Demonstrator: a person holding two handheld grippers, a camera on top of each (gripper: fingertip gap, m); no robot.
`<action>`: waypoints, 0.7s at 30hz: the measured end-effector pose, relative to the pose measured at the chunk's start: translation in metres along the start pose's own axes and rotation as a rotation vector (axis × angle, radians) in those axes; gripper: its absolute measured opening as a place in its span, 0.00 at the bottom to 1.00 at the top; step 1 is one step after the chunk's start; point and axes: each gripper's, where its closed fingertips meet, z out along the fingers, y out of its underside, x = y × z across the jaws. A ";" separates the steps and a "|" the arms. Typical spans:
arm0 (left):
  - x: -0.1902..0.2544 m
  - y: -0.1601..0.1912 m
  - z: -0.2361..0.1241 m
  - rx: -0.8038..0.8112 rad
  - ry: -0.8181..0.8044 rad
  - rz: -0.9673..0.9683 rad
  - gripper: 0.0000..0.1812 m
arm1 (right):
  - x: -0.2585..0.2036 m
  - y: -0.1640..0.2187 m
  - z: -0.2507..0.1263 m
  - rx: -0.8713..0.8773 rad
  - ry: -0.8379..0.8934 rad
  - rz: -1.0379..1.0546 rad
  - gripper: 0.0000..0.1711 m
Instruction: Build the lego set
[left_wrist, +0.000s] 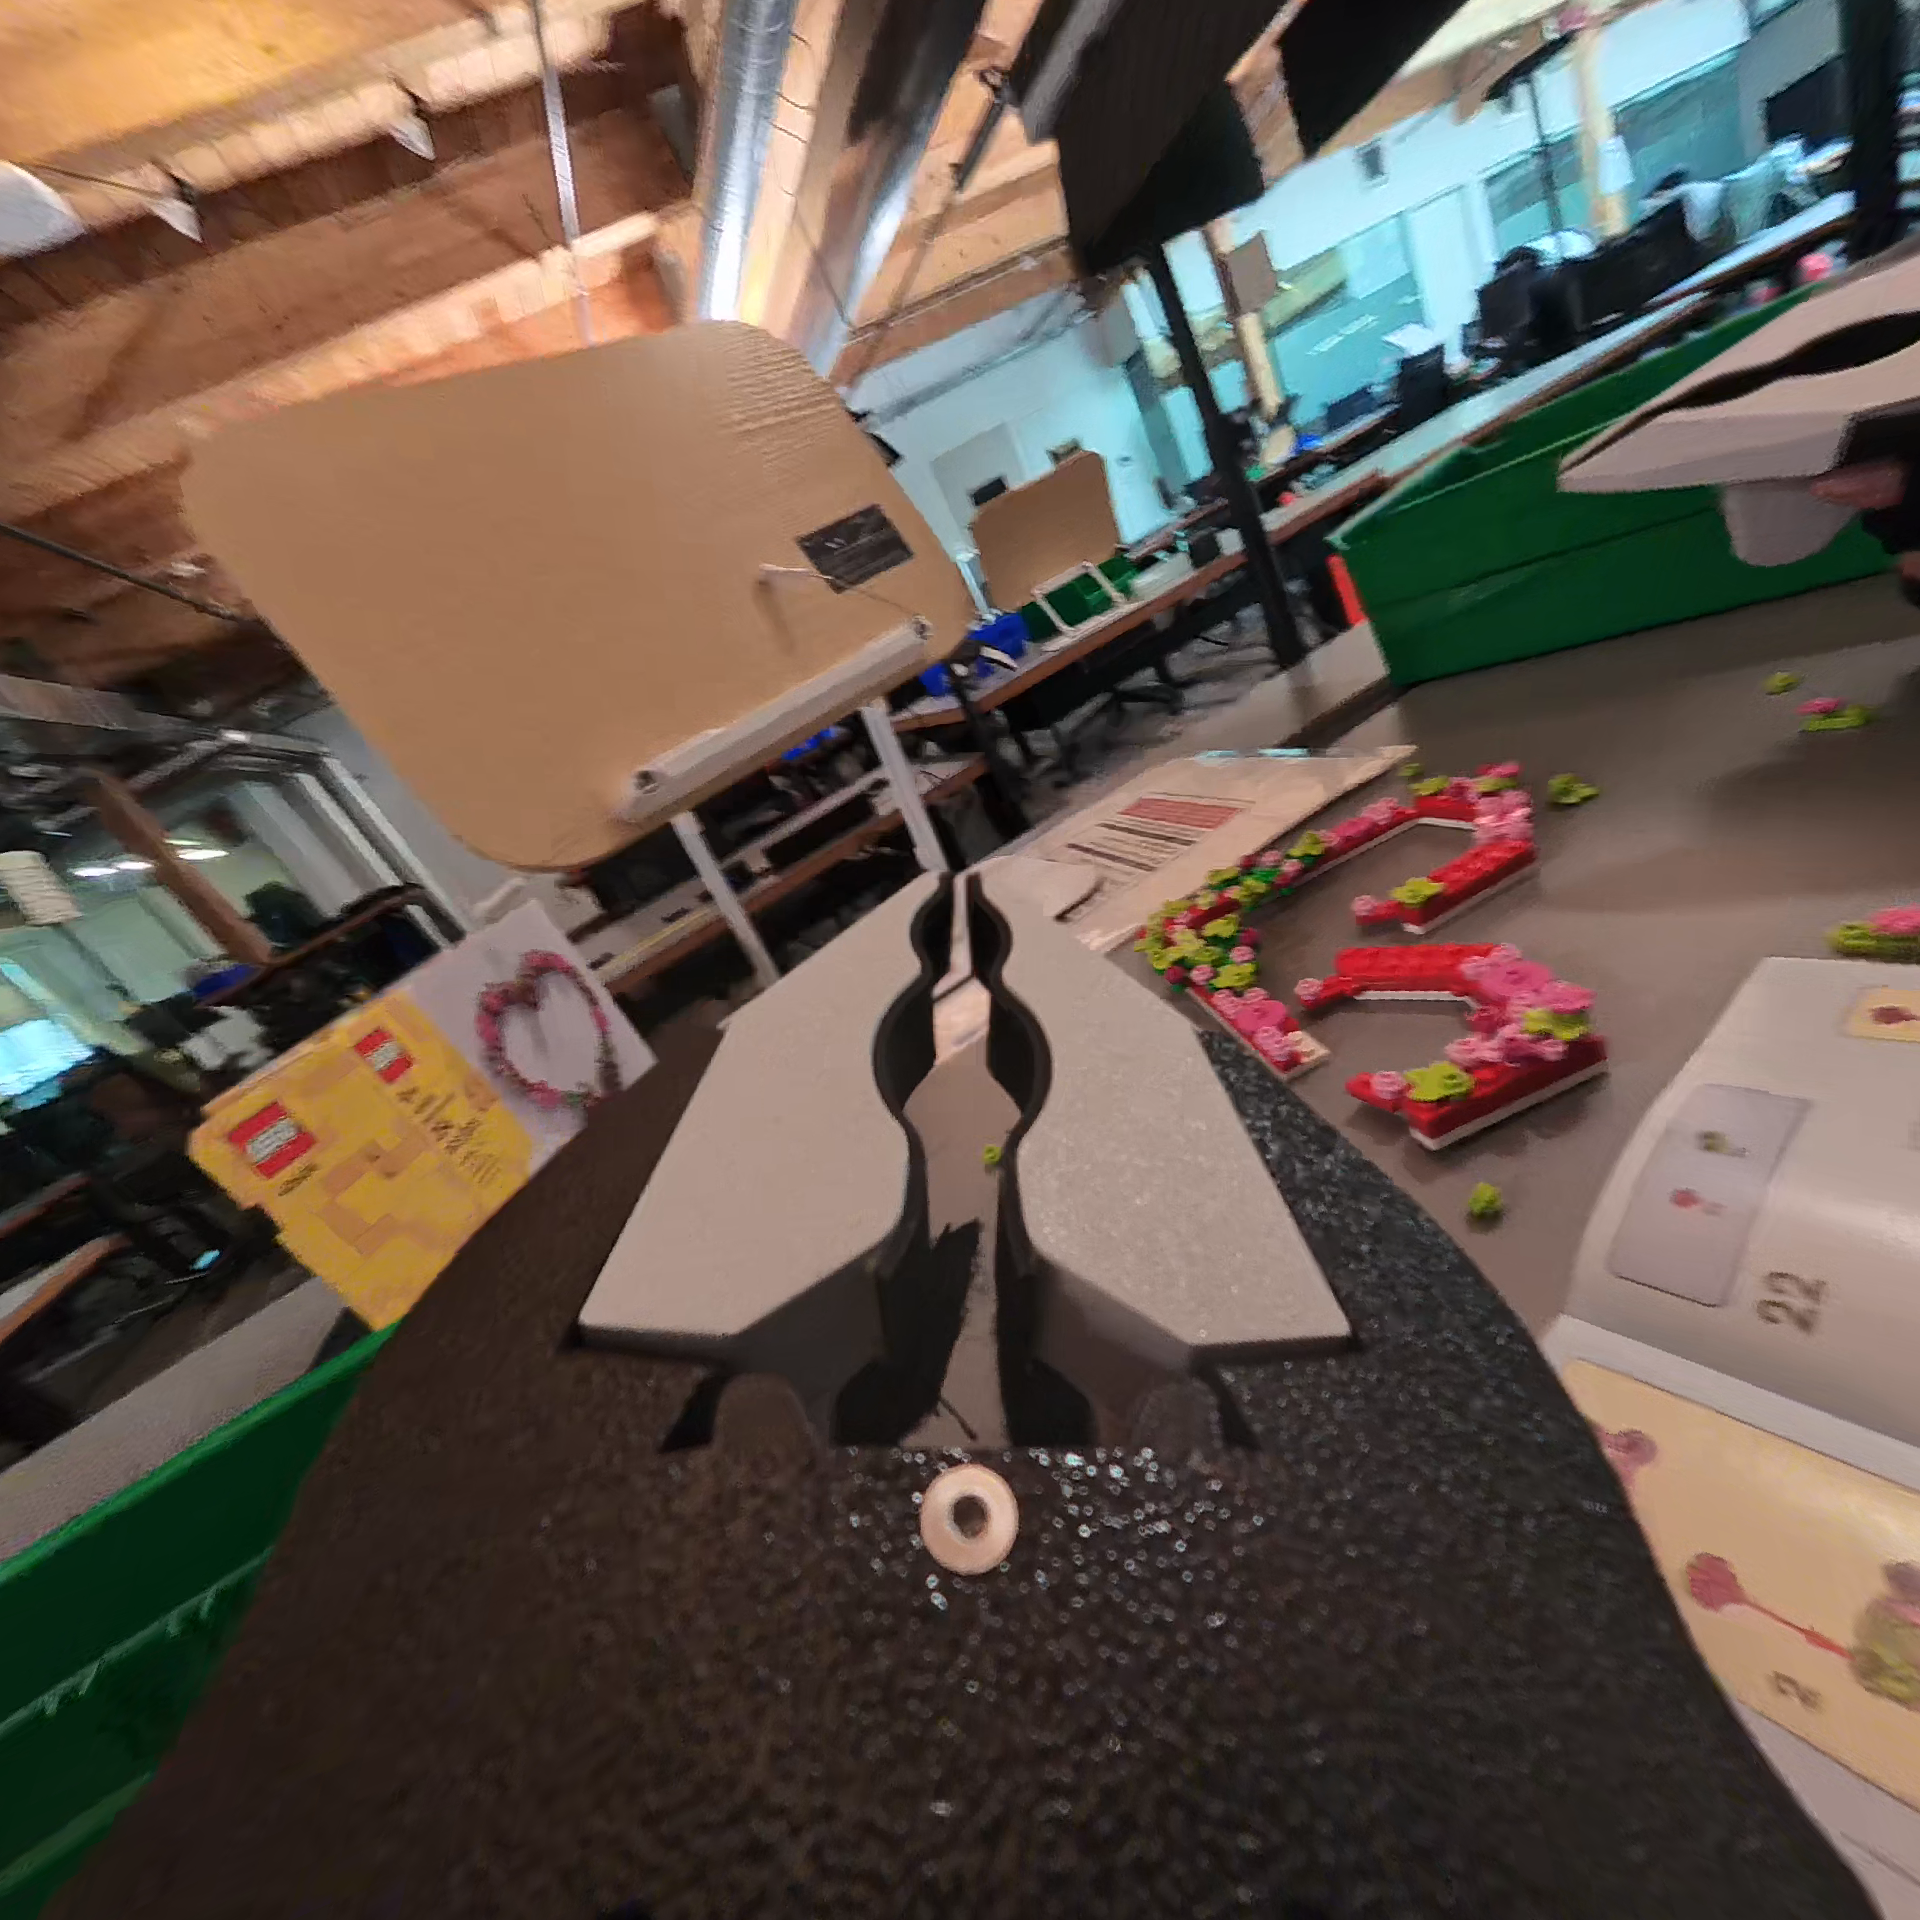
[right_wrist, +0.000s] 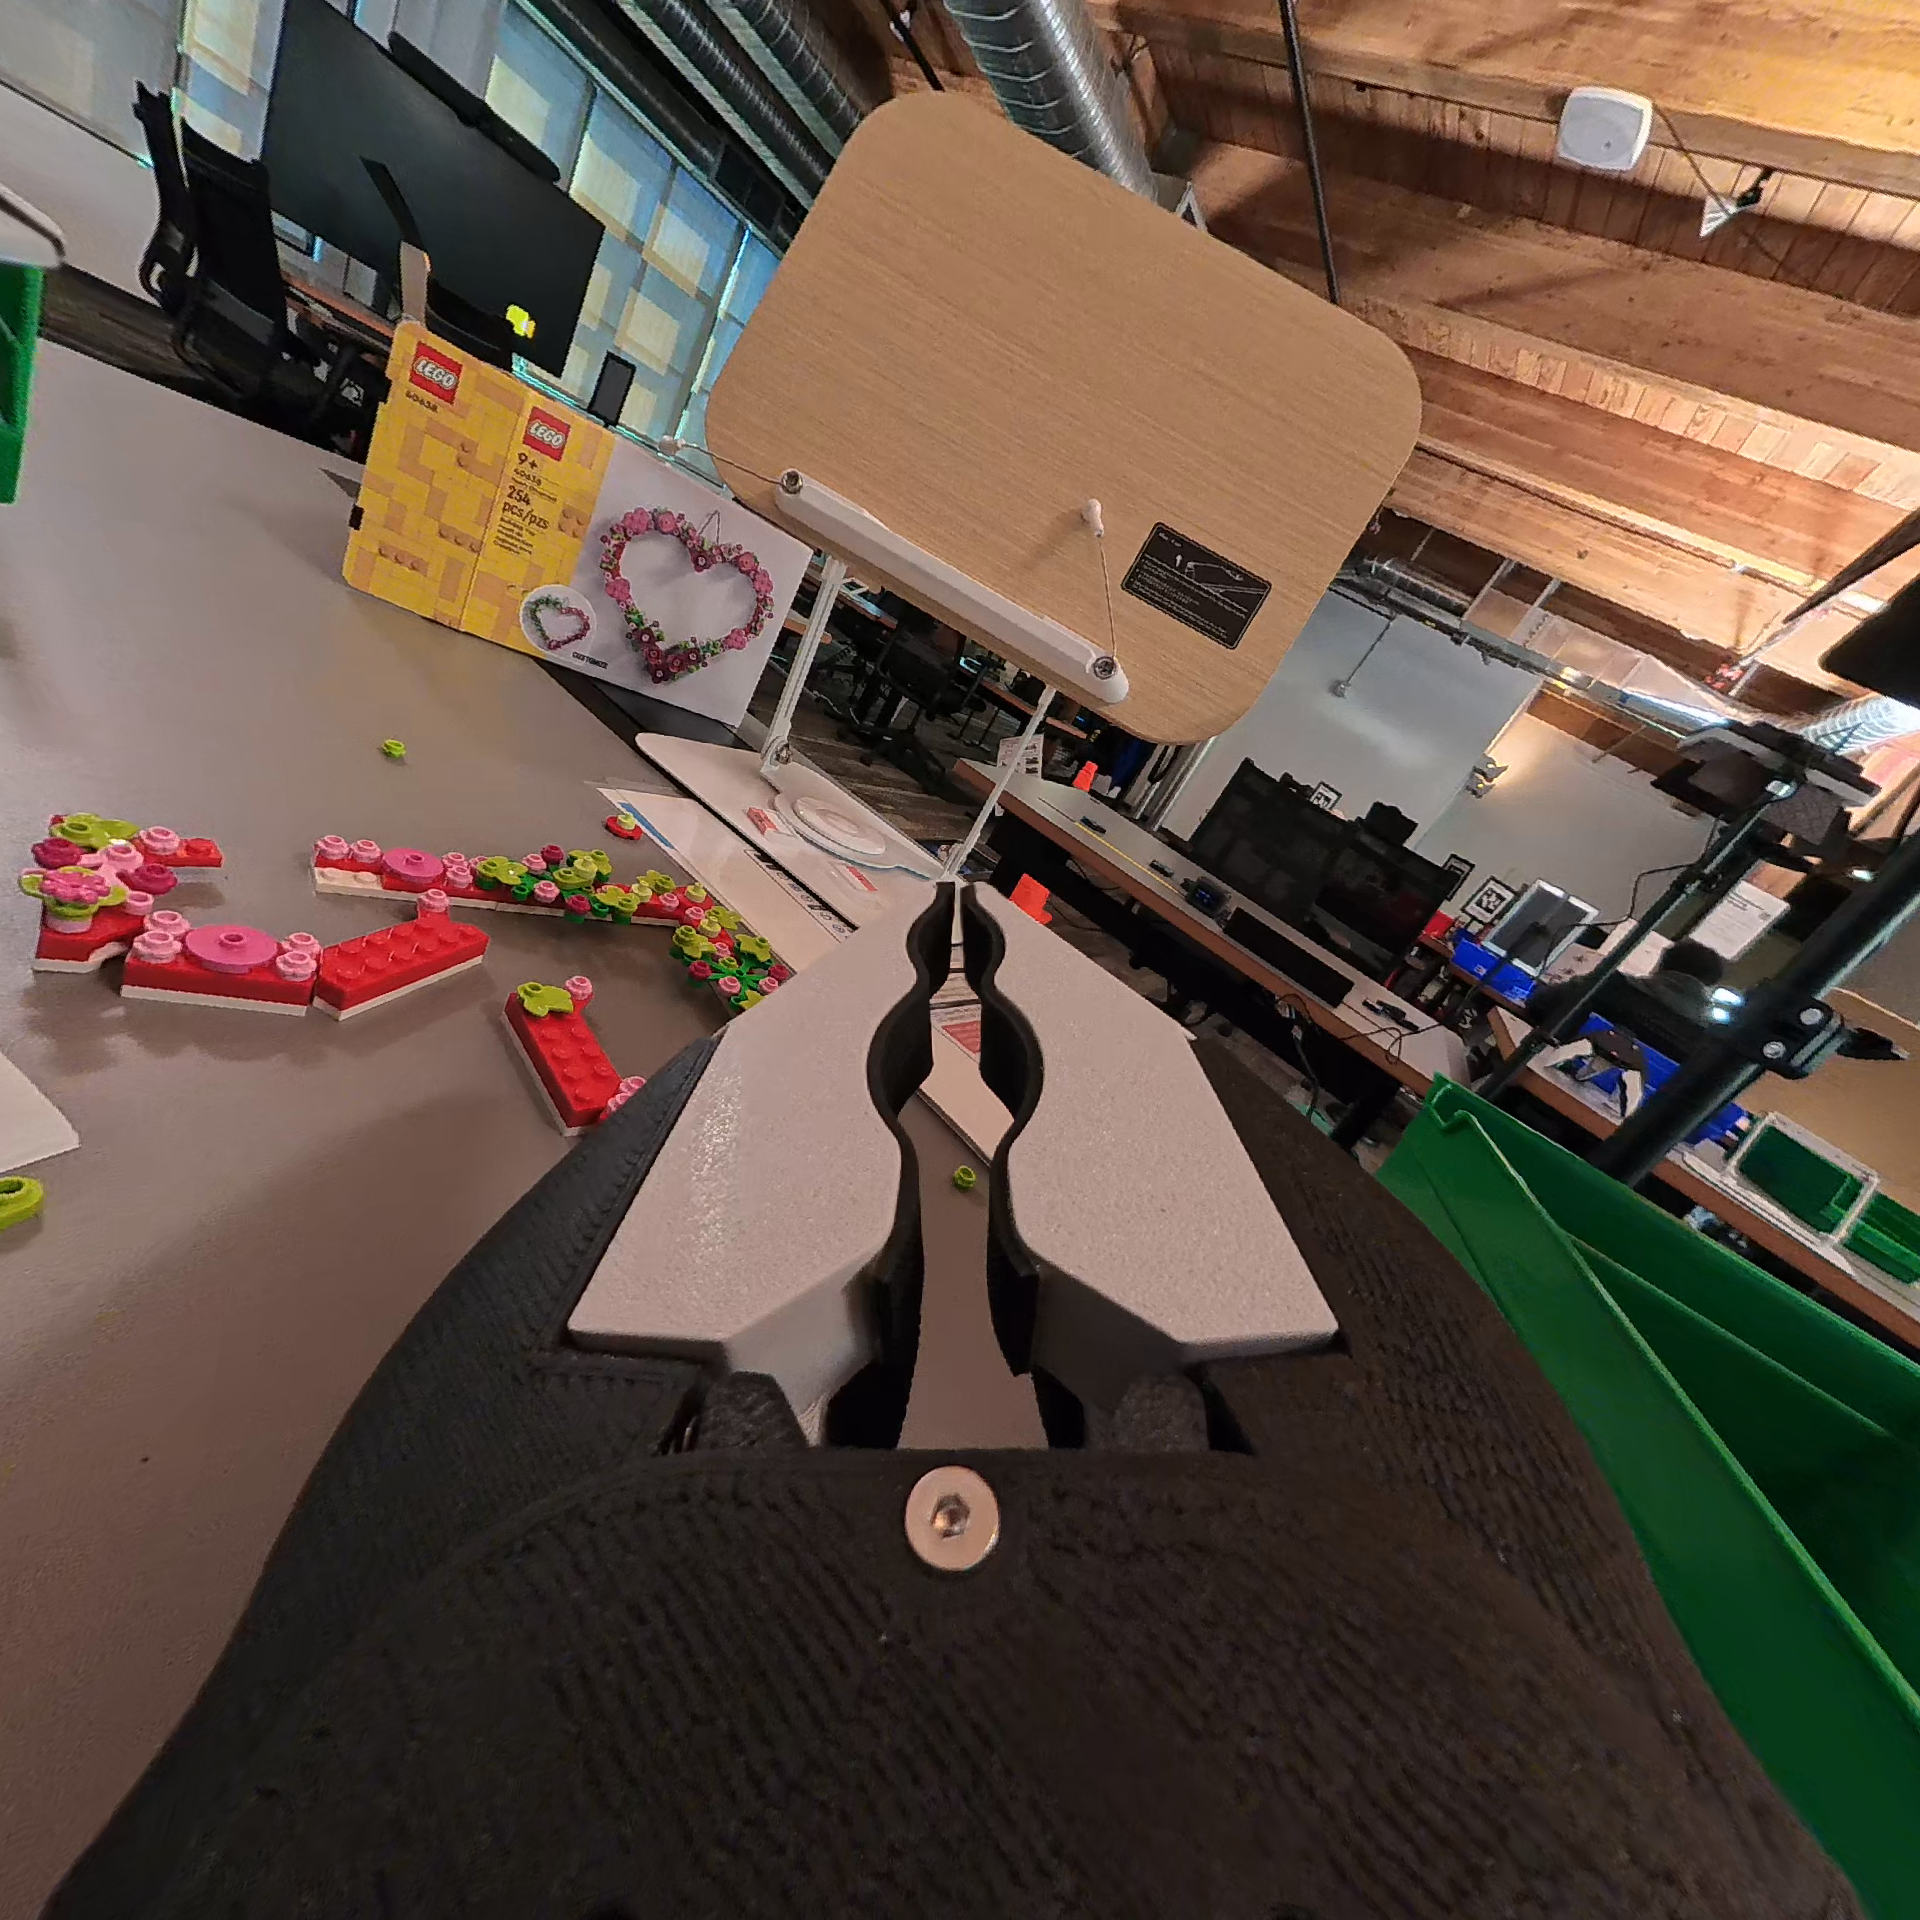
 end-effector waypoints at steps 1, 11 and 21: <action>0.003 -0.006 0.000 -0.008 0.022 -0.009 0.04 | 0.001 0.000 0.000 0.002 0.004 0.006 0.00; 0.181 -0.078 -0.089 -0.295 0.840 -0.112 0.47 | 0.010 0.000 -0.002 0.013 0.032 0.041 0.01; 0.260 -0.046 -0.115 -0.464 0.828 0.128 0.28 | 0.009 -0.001 -0.003 0.016 0.031 0.048 0.01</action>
